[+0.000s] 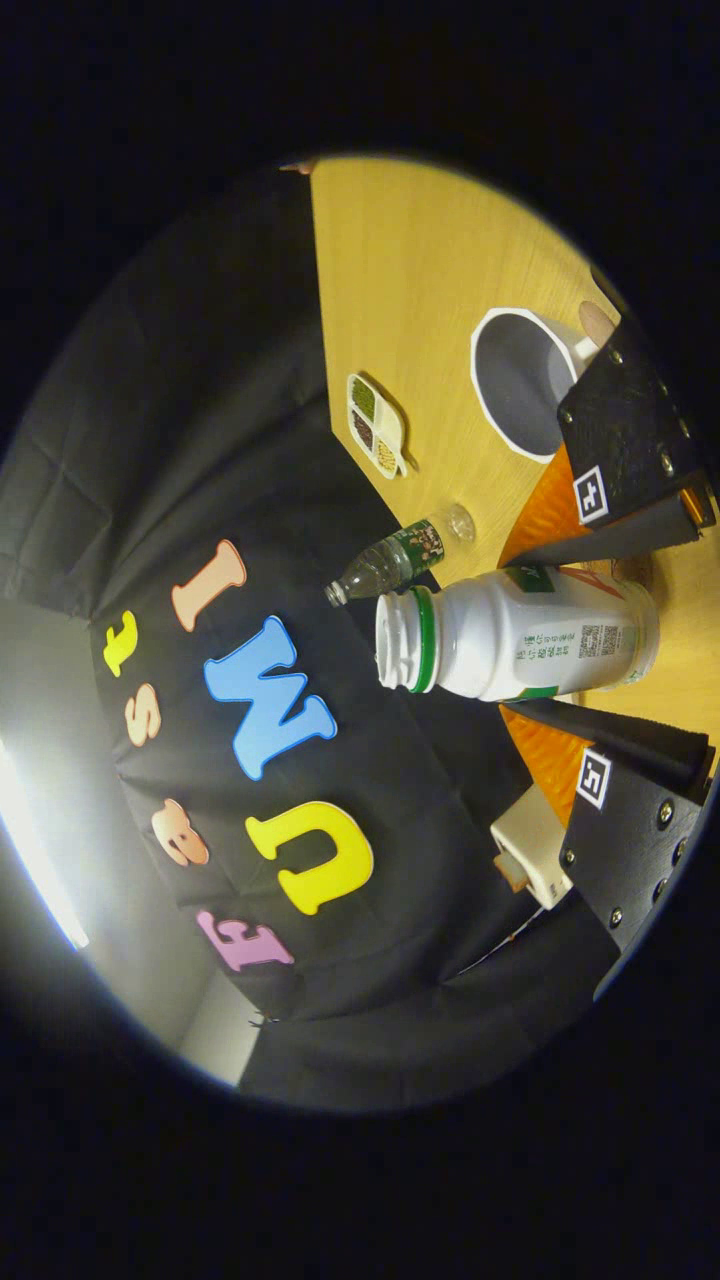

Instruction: Take the bottle from table, then pour the juice into the cup, finally place the bottle on the coaster

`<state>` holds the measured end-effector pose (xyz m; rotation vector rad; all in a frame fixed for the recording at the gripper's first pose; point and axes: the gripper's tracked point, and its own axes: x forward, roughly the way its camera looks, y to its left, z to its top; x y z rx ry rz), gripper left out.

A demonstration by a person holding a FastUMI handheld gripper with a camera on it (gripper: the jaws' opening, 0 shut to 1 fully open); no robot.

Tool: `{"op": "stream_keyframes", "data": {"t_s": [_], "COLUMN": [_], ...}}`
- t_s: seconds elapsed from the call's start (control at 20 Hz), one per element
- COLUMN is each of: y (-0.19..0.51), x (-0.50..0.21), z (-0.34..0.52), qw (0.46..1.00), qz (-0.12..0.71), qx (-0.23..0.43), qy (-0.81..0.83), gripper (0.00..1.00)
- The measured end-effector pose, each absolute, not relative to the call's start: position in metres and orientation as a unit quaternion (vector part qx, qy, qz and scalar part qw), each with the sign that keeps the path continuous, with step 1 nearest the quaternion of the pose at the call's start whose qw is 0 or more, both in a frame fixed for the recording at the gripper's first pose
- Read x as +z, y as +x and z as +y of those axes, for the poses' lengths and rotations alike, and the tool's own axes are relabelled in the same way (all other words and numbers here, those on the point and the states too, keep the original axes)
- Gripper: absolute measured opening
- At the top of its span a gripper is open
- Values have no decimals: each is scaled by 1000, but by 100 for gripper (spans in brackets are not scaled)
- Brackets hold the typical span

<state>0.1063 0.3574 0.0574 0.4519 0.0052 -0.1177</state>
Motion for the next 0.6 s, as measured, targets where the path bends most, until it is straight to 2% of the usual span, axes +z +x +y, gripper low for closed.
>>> {"op": "stream_keyframes", "data": {"t_s": [0.25,0.6], "y": [120,139], "x": [51,35], "z": [352,354], "qw": [989,991], "qz": [1,10], "qx": [-85,-80], "qy": [124,103], "gripper": [67,67]}}
